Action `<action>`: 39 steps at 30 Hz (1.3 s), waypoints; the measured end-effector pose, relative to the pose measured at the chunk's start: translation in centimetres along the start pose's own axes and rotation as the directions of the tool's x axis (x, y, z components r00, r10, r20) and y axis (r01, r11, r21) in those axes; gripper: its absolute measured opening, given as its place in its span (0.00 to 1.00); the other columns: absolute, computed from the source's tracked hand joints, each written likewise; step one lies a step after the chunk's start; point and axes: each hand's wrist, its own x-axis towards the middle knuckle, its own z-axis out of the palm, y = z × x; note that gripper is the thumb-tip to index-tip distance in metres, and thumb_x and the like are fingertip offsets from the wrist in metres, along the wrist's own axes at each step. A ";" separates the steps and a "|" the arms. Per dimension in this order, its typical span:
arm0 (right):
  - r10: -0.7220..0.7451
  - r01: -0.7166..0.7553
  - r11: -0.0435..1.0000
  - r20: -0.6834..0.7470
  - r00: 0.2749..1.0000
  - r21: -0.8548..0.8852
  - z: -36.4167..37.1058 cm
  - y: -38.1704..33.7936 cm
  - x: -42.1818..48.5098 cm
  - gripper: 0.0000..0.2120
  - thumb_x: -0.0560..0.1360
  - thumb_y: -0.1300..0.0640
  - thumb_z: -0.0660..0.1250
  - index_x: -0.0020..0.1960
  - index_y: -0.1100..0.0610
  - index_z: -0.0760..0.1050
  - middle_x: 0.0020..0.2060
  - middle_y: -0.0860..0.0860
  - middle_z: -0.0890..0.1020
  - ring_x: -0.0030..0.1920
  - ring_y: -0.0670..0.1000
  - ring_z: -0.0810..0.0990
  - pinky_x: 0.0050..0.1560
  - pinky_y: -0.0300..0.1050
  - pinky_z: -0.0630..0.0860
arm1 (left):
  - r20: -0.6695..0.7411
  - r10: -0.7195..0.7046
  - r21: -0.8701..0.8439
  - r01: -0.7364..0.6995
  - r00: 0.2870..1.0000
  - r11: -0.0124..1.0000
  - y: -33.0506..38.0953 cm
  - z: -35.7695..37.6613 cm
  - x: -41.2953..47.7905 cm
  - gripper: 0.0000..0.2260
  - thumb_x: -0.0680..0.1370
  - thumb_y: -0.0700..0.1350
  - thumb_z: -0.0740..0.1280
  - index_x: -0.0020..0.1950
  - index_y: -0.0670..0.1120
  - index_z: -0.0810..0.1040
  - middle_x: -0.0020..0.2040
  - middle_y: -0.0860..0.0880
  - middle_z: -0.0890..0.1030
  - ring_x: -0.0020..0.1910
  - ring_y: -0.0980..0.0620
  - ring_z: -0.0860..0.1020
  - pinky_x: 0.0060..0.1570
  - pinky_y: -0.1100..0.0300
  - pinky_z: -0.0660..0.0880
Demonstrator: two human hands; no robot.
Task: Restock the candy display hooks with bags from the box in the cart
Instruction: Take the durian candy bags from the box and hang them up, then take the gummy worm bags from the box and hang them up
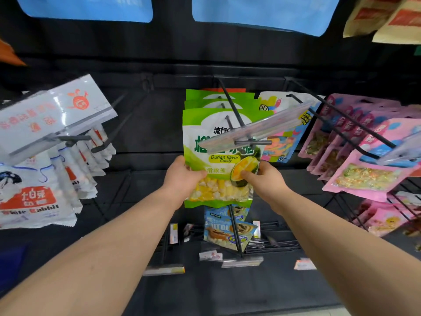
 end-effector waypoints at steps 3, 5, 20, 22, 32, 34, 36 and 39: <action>-0.015 0.015 0.999 -0.001 1.000 -0.029 -0.2 -0.3 -0.6 0.25 0.77 0.52 0.66 0.70 0.58 0.65 0.60 0.56 0.76 0.52 0.54 0.74 0.46 0.44 0.69 | -0.035 -0.004 0.002 0.004 0.999 1.000 -0.2 -0.1 -0.2 0.23 0.73 0.41 0.72 0.67 0.44 0.70 0.63 0.46 0.77 0.59 0.47 0.76 0.57 0.54 0.74; -0.058 0.056 0.993 -0.013 0.998 -0.099 -0.4 -0.5 -1.4 0.26 0.77 0.52 0.66 0.71 0.58 0.63 0.64 0.57 0.73 0.61 0.57 0.72 0.51 0.45 0.68 | -0.069 0.016 0.100 -0.009 0.997 0.995 -0.3 -0.5 -0.7 0.33 0.72 0.45 0.73 0.74 0.45 0.64 0.69 0.44 0.71 0.67 0.45 0.71 0.65 0.51 0.70; -0.283 0.423 0.448 0.323 0.903 -0.788 -5.3 -4.1 -12.2 0.31 0.78 0.44 0.61 0.76 0.49 0.53 0.77 0.53 0.52 0.77 0.58 0.47 0.74 0.62 0.52 | 0.270 0.152 0.910 -0.303 0.951 0.283 5.0 -4.1 -12.8 0.36 0.78 0.63 0.59 0.79 0.51 0.47 0.80 0.46 0.50 0.78 0.41 0.47 0.74 0.44 0.50; -0.297 0.445 0.423 0.343 0.891 -0.789 -6.0 -4.6 -14.1 0.31 0.78 0.45 0.60 0.76 0.50 0.53 0.77 0.53 0.53 0.77 0.59 0.47 0.73 0.62 0.52 | 0.265 0.138 0.912 -0.294 0.954 0.284 5.5 -4.5 -15.1 0.36 0.78 0.62 0.59 0.79 0.51 0.47 0.80 0.46 0.51 0.78 0.41 0.48 0.74 0.43 0.50; -0.305 0.570 0.381 0.483 0.821 -0.728 -5.5 -7.1 -21.1 0.31 0.78 0.44 0.60 0.76 0.50 0.53 0.77 0.52 0.53 0.77 0.58 0.48 0.74 0.61 0.50 | 0.164 0.041 0.936 -0.168 0.986 0.310 4.8 -9.4 -24.5 0.36 0.78 0.61 0.59 0.79 0.50 0.46 0.80 0.46 0.49 0.78 0.42 0.46 0.75 0.43 0.48; -0.312 0.596 0.376 0.508 0.803 -0.710 -4.7 -7.7 -22.3 0.31 0.78 0.44 0.60 0.77 0.50 0.53 0.77 0.52 0.53 0.77 0.58 0.48 0.74 0.61 0.50 | 0.132 0.037 0.940 -0.137 0.991 0.312 4.6 -11.0 -25.8 0.36 0.78 0.61 0.59 0.79 0.50 0.46 0.80 0.46 0.50 0.78 0.42 0.47 0.75 0.43 0.49; -0.318 0.619 0.372 0.531 0.785 -0.692 -3.9 -8.3 -23.6 0.32 0.78 0.44 0.61 0.77 0.49 0.53 0.77 0.51 0.54 0.77 0.58 0.48 0.74 0.61 0.50 | 0.099 0.034 0.945 -0.104 0.995 0.310 4.3 -12.6 -27.0 0.36 0.78 0.61 0.59 0.79 0.49 0.46 0.80 0.46 0.51 0.78 0.42 0.48 0.75 0.44 0.50; -0.340 0.653 0.349 0.558 0.757 -0.673 -2.6 -9.3 -25.6 0.32 0.77 0.43 0.61 0.77 0.49 0.53 0.77 0.51 0.56 0.77 0.57 0.50 0.73 0.60 0.51 | 0.054 0.024 0.943 -0.059 0.998 0.329 3.6 -15.2 -28.5 0.37 0.77 0.62 0.60 0.79 0.50 0.47 0.79 0.46 0.52 0.78 0.43 0.49 0.75 0.44 0.52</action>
